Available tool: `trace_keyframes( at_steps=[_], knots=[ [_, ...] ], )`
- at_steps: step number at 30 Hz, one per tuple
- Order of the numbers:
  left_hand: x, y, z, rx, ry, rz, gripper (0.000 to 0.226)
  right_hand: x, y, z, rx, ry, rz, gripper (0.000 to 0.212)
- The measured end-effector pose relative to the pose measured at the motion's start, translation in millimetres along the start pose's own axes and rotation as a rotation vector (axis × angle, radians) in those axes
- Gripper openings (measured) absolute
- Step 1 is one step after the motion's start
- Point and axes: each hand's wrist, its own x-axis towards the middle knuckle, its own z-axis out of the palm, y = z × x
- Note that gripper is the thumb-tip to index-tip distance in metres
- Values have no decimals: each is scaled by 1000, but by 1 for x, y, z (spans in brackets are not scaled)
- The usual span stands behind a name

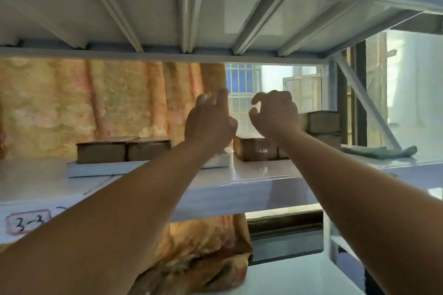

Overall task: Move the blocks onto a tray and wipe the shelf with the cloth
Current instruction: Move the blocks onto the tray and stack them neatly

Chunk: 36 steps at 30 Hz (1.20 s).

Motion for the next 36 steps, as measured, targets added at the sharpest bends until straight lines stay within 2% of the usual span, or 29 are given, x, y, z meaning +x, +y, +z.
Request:
trace_keyframes(
  at_steps=[3, 6, 8, 10, 14, 17, 20, 25, 31, 36],
  knots=[
    [12, 34, 34, -43, -181, -103, 39, 7, 58, -8, -77, -86, 69, 35],
    [16, 60, 67, -107, -288, -271, 46, 7, 102, -11, -86, -163, 110, 45],
    [18, 72, 83, -32, -327, -320, 48, 8, 123, -9, -78, -213, 107, 48],
    [23, 77, 94, 75, -384, -311, 46, 10, 138, -4, -66, -235, 106, 46],
    [40, 73, 106, 141, -540, -258, 52, 14, 157, 10, -24, -186, 152, 42],
    [46, 69, 108, 156, -662, -218, 56, 17, 167, 18, 24, -214, 230, 48],
    [45, 62, 106, 95, -678, -232, 59, 16, 171, 22, 106, -245, 260, 53],
    [50, 55, 100, 111, -732, -99, 58, 14, 173, 33, 107, -196, 236, 50],
    [49, 46, 105, -10, -637, -36, 55, 14, 178, 38, 82, -162, 210, 50],
    [50, 36, 105, -114, -576, -92, 48, 14, 183, 36, 108, -139, 190, 54]
  ],
)
